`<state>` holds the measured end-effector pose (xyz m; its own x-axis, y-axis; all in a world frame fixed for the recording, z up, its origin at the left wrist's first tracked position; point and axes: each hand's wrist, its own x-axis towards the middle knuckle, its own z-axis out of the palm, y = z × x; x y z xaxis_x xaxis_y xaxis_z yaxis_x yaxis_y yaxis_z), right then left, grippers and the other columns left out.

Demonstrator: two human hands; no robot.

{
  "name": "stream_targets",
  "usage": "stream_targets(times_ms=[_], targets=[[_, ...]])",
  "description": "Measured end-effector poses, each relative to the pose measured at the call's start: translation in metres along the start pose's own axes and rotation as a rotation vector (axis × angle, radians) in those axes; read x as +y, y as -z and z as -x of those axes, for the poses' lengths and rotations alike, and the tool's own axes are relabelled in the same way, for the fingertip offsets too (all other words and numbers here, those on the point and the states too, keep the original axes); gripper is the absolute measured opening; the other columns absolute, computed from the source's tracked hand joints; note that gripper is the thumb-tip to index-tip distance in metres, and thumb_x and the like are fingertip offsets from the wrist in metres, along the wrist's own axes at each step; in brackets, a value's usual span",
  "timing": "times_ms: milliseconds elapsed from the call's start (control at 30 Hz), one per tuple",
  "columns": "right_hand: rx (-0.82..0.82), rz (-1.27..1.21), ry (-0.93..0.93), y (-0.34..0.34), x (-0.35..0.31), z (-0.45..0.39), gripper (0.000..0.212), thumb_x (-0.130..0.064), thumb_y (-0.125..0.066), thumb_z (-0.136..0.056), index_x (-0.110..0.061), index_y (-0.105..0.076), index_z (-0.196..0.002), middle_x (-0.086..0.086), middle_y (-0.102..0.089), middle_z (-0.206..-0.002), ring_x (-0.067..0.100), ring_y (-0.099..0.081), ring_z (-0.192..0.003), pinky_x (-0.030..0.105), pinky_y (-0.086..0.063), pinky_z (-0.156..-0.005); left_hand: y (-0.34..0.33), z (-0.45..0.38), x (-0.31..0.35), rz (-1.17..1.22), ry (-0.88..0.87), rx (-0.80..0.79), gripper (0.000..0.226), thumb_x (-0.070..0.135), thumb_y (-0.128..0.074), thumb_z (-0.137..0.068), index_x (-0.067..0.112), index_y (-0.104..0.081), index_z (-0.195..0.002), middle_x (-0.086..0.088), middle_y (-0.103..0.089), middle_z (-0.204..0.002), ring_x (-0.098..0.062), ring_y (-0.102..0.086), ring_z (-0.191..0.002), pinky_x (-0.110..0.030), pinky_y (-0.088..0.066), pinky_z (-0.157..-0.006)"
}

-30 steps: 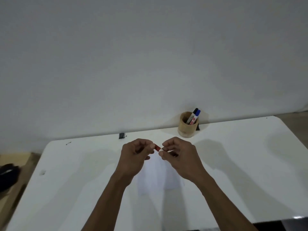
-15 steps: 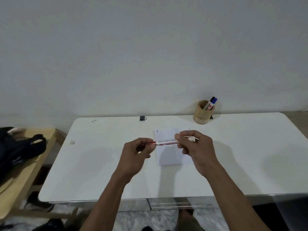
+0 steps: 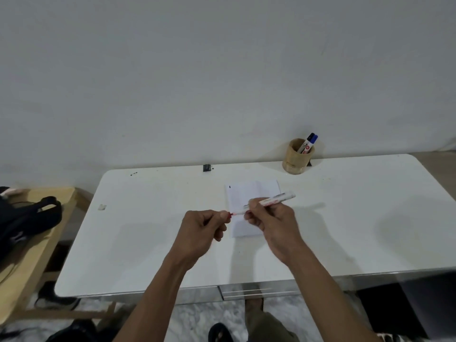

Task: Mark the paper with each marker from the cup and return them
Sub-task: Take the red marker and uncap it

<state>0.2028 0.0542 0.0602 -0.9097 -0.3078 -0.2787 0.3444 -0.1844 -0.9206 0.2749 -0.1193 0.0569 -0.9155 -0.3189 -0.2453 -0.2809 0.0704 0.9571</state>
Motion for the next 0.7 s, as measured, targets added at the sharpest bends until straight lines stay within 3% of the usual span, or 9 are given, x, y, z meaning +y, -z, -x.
stream_targets(times_ms=[133,267,400,500,600,700], targets=[[0.067,-0.081,0.048,0.027,-0.019,-0.029,0.011,-0.004,-0.065,-0.095,-0.005,-0.073,-0.087,0.006,-0.075,-0.074,0.019,-0.068,-0.069,0.022,-0.058,-0.065,0.014,-0.017,-0.009,0.057,0.099,0.039,0.020,0.018,-0.072,-0.089,0.002,-0.078,-0.081,-0.011,-0.068,-0.072,-0.020,-0.057,-0.061,-0.034,-0.054,-0.065],[0.077,-0.077,0.064,0.038,-0.022,-0.050,0.004,-0.003,-0.071,-0.090,-0.007,-0.072,-0.091,0.009,-0.074,-0.081,0.022,-0.071,-0.074,0.028,-0.059,-0.070,0.013,-0.047,-0.016,-0.151,0.126,0.182,0.011,0.025,-0.075,-0.086,0.014,-0.076,-0.082,-0.002,-0.073,-0.071,-0.015,-0.062,-0.060,-0.035,-0.056,-0.071],[0.140,-0.024,0.026,0.037,-0.005,-0.069,0.016,0.003,-0.082,-0.077,-0.004,-0.072,-0.086,0.008,-0.074,-0.072,0.024,-0.072,-0.071,0.030,-0.058,-0.067,0.004,-0.089,-0.017,-0.345,0.115,0.350,0.012,0.024,-0.077,-0.081,0.014,-0.071,-0.083,-0.001,-0.073,-0.074,-0.018,-0.065,-0.067,-0.031,-0.054,-0.070],[0.131,0.000,-0.021,0.039,0.003,-0.083,0.018,0.003,-0.084,-0.075,0.000,-0.071,-0.086,0.011,-0.074,-0.071,0.023,-0.072,-0.070,0.032,-0.058,-0.067,-0.001,-0.120,-0.024,-0.472,0.089,0.371,0.008,0.014,-0.071,-0.085,0.007,-0.072,-0.088,-0.002,-0.069,-0.073,-0.021,-0.064,-0.070,-0.032,-0.053,-0.077],[0.132,0.020,-0.070,0.043,0.010,-0.102,0.018,0.002,-0.084,-0.075,0.001,-0.071,-0.087,0.012,-0.073,-0.071,0.022,-0.072,-0.070,0.031,-0.058,-0.066,-0.002,-0.151,-0.035,-0.563,0.102,0.377,0.010,0.010,-0.065,-0.090,0.004,-0.071,-0.097,-0.008,-0.071,-0.083,-0.023,-0.064,-0.079,-0.024,-0.042,-0.074],[0.127,0.027,-0.100,0.047,0.015,-0.119,0.017,0.001,-0.084,-0.076,0.000,-0.071,-0.087,0.012,-0.073,-0.070,0.022,-0.073,-0.070,0.029,-0.059,-0.064,-0.004,-0.177,-0.046,-0.606,0.130,0.375,0.012,0.010,-0.065,-0.092,0.002,-0.071,-0.099,-0.012,-0.073,-0.090,-0.025,-0.064,-0.082,-0.027,-0.043,-0.074]])
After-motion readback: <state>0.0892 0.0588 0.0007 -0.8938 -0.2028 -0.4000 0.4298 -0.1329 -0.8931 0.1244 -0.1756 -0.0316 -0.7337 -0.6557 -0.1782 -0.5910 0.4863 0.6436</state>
